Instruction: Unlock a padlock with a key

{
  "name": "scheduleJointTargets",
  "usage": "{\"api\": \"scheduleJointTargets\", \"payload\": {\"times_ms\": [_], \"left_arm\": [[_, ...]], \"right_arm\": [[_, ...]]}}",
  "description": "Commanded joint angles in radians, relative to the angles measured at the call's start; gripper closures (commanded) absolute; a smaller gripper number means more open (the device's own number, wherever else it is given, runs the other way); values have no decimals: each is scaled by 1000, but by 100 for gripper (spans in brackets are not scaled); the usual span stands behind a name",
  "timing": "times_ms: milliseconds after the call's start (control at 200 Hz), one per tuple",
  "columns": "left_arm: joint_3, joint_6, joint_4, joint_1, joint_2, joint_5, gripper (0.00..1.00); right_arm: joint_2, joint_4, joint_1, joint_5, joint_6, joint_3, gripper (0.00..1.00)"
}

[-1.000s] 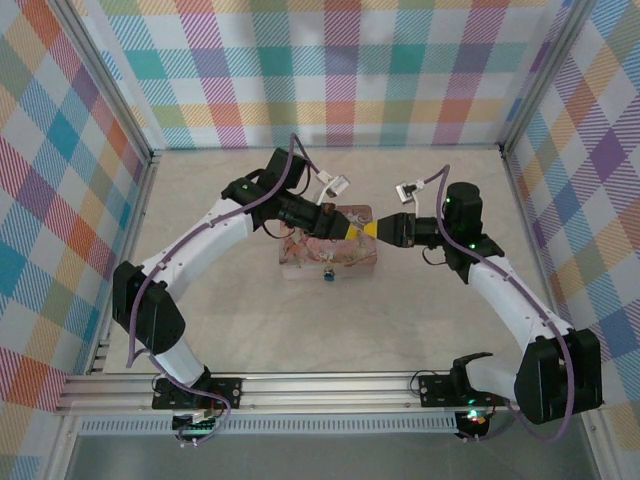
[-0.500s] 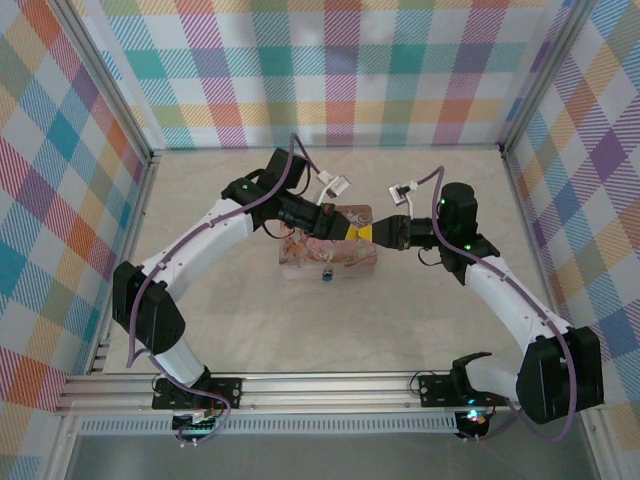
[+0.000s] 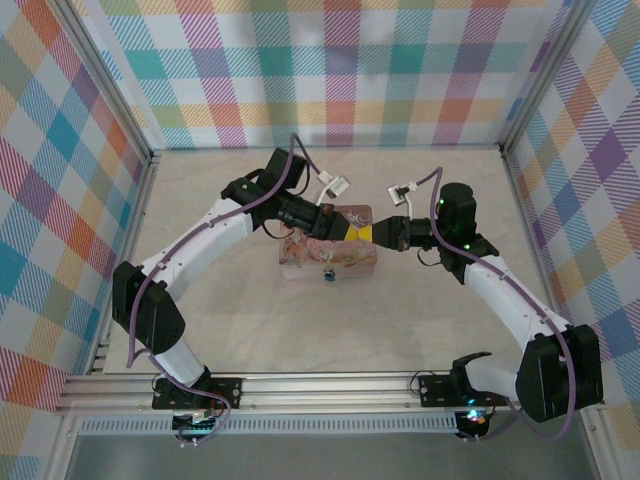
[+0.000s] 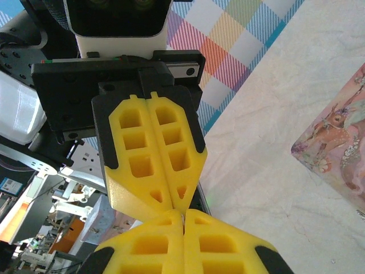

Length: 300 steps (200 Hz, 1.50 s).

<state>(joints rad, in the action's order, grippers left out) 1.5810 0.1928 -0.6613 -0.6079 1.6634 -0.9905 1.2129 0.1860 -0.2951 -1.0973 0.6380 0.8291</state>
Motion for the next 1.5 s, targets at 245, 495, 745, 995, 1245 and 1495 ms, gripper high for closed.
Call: {"api": "scheduleJointTargets", "payload": {"times_ms": [245,495,745,995,1245,1495], "left_arm": [[-70,95,129,35,-82,87,63],[-251,281,357,93,-196,220,44],[-418,428,583,96,-293,395,34],[-567,589,903,77,-351,450,31],[-570,637,1062,29,-339,492,31],[-541,665,1153,-21,-284,475,43]], "right_arm": [[-53,-26,-9,30,-52,-14,100],[-89,-26,-3,115,-16,-11,100],[-125,5,-4,233,56,-13,100],[-136,135,-7,344,210,-28,100],[-135,261,-48,452,337,-53,100],[-125,345,-98,520,392,-72,100]]}}
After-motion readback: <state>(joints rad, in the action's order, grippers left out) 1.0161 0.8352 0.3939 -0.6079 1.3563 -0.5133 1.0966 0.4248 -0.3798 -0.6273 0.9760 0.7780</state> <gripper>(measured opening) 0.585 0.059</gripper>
